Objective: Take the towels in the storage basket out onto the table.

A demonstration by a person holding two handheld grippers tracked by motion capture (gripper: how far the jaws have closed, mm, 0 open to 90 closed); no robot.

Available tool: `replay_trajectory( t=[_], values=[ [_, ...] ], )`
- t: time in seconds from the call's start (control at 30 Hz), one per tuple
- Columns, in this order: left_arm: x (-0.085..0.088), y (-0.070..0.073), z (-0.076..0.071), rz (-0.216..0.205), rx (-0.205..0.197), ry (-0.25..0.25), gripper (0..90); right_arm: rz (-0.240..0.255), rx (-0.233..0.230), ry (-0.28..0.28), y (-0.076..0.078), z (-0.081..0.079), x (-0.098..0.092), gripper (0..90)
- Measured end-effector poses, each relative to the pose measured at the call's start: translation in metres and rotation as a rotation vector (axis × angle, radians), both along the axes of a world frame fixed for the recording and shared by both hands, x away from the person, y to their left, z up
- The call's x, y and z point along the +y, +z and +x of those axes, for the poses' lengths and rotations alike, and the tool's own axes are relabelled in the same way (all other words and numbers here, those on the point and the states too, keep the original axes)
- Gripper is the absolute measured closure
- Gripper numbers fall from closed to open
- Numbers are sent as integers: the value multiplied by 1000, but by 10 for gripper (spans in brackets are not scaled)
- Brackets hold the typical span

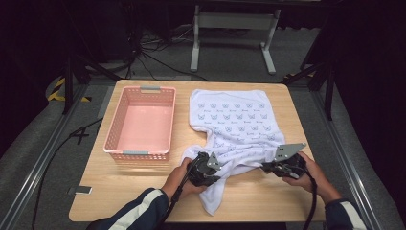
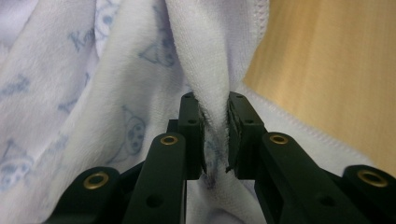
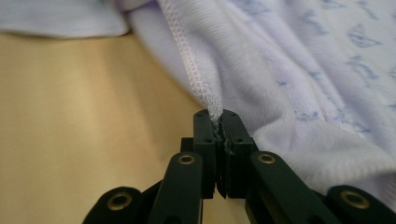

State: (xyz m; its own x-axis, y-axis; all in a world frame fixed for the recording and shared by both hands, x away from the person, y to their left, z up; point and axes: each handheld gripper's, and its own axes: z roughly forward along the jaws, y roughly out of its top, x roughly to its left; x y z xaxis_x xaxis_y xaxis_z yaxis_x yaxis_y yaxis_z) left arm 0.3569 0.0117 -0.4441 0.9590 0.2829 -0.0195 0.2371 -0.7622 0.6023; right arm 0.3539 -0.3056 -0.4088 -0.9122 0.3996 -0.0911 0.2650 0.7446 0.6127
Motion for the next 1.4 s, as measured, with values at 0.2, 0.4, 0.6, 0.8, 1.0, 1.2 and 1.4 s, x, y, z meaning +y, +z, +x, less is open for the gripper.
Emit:
replay_trajectory(
  t=[0.2, 0.4, 0.6, 0.8, 1.0, 1.2, 1.4],
  values=[
    [31, 13, -46, -21, 35, -140, 786, 58, 77, 267, 28, -67, -13, 863],
    [40, 8, -89, 20, 112, -281, 766, 32, 151, 383, 16, -106, -9, 862],
    [47, 9, -109, -21, 180, -329, 545, -20, 229, 466, 1, -129, -4, 615],
    [44, 18, -60, -118, -16, -24, 467, 84, 41, -26, 7, -69, -11, 562],
    [43, -4, -5, -31, -20, 138, 590, 45, 22, -247, -28, -6, -12, 598],
    [47, -14, -13, -50, 49, 98, 592, 39, 77, -315, -38, -7, -28, 597],
    [40, -12, -58, -30, 97, 23, 623, 20, 61, -362, -37, -18, -56, 581]
  ],
)
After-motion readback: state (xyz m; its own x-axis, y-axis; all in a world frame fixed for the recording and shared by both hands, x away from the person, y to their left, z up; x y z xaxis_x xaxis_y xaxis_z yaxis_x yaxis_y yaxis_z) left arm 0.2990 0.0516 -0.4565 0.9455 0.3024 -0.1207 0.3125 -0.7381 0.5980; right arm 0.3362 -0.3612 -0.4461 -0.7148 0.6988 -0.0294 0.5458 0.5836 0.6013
